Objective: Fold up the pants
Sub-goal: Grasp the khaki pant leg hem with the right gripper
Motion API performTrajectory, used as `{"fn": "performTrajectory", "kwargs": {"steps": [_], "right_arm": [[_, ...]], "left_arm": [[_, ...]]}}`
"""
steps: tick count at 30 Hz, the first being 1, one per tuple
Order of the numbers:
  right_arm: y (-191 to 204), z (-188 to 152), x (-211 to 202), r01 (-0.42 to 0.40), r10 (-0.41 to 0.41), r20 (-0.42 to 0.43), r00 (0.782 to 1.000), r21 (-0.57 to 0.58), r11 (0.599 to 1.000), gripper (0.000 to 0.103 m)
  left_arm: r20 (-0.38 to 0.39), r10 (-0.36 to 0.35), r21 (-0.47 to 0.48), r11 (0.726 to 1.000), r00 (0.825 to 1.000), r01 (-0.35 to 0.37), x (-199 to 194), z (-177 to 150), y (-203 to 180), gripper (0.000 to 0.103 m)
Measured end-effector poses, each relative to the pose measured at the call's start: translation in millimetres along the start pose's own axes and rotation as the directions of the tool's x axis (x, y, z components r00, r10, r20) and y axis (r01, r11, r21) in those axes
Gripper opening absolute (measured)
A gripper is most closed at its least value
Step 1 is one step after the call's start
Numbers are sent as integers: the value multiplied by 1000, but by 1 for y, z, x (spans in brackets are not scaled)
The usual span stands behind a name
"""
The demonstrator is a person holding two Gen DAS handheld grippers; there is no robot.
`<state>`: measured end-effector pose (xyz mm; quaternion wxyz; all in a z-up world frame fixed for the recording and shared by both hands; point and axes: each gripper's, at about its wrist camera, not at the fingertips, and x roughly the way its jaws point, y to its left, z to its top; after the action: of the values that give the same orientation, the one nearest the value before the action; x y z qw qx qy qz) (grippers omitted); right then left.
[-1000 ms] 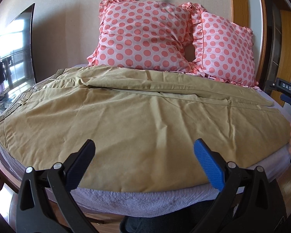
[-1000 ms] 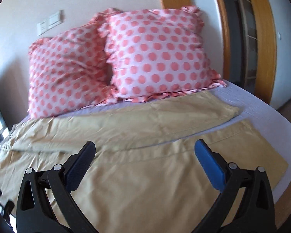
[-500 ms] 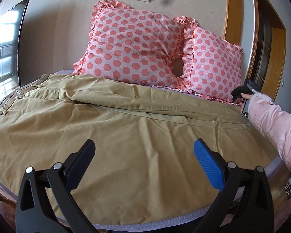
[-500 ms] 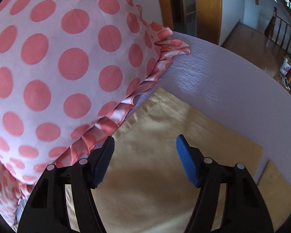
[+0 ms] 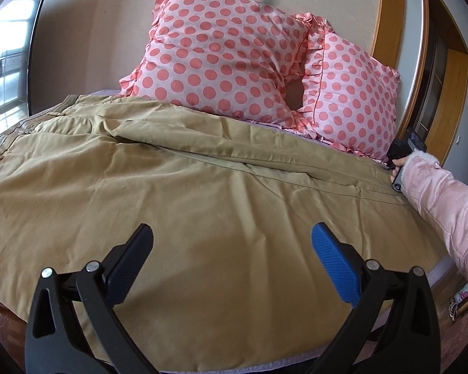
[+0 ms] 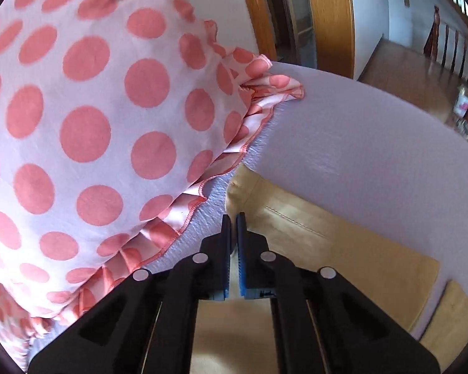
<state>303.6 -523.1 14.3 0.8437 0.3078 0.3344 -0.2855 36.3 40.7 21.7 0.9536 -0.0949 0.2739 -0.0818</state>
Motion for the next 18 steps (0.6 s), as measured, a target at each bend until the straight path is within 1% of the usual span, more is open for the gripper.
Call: {"fn": "performTrajectory", "kwargs": {"steps": [1, 2, 3, 4, 6, 7, 8, 9, 10, 12, 13, 15, 16, 18], "right_arm": [[-10, -4, -14, -75, 75, 15, 997, 25, 997, 4], [-22, -9, -30, -146, 144, 37, 989, 37, 989, 4], [-29, -11, -47, -199, 196, 53, 979, 43, 979, 4], [-38, -17, -67, -259, 255, 71, 964, 49, 965, 4], [-68, -37, -106, -369, 362, 88, 928, 76, 926, 4], [-86, -50, -125, -416, 408, 93, 908, 94, 905, 4], [-102, -62, -142, -444, 436, 96, 895, 106, 890, 4], [-117, -78, -156, -456, 447, 97, 889, 109, 883, 4], [-132, -92, -168, -448, 441, 86, 893, 105, 888, 4], [-154, -106, -173, -429, 427, 43, 903, 119, 895, 4], [-163, -111, -168, -418, 421, 10, 907, 140, 898, 4], [-170, -124, -171, -407, 419, -44, 907, 172, 897, 5], [-172, -126, -168, -393, 409, -63, 910, 178, 902, 5], [-176, -126, -164, -384, 405, -76, 911, 202, 901, 16]], "left_arm": [[8, -4, -7, 1000, 1000, 4, -3, 0, 2, 101], [17, -17, -16, 1000, 1000, 17, -7, 1, 4, 101], [28, -31, -25, 999, 999, 32, -11, 1, 5, 101], [40, -40, -35, 999, 998, 41, -15, 2, 7, 101], [58, -35, -45, 998, 998, 37, -21, 5, 8, 101], [68, -29, -46, 998, 997, 32, -23, 7, 9, 101], [77, -25, -49, 998, 997, 29, -25, 9, 9, 101], [88, -25, -53, 998, 996, 30, -27, 11, 9, 101], [104, -36, -59, 997, 994, 42, -30, 13, 10, 101], [137, -98, -71, 992, 986, 108, -32, 17, 13, 101], [147, -136, -79, 986, 980, 149, -32, 20, 15, 101], [147, -203, -105, 970, 968, 220, -31, 24, 19, 101], [134, -216, -119, 965, 967, 232, -29, 28, 20, 101], [109, -183, -129, 972, 977, 197, -28, 34, 21, 101]]}}
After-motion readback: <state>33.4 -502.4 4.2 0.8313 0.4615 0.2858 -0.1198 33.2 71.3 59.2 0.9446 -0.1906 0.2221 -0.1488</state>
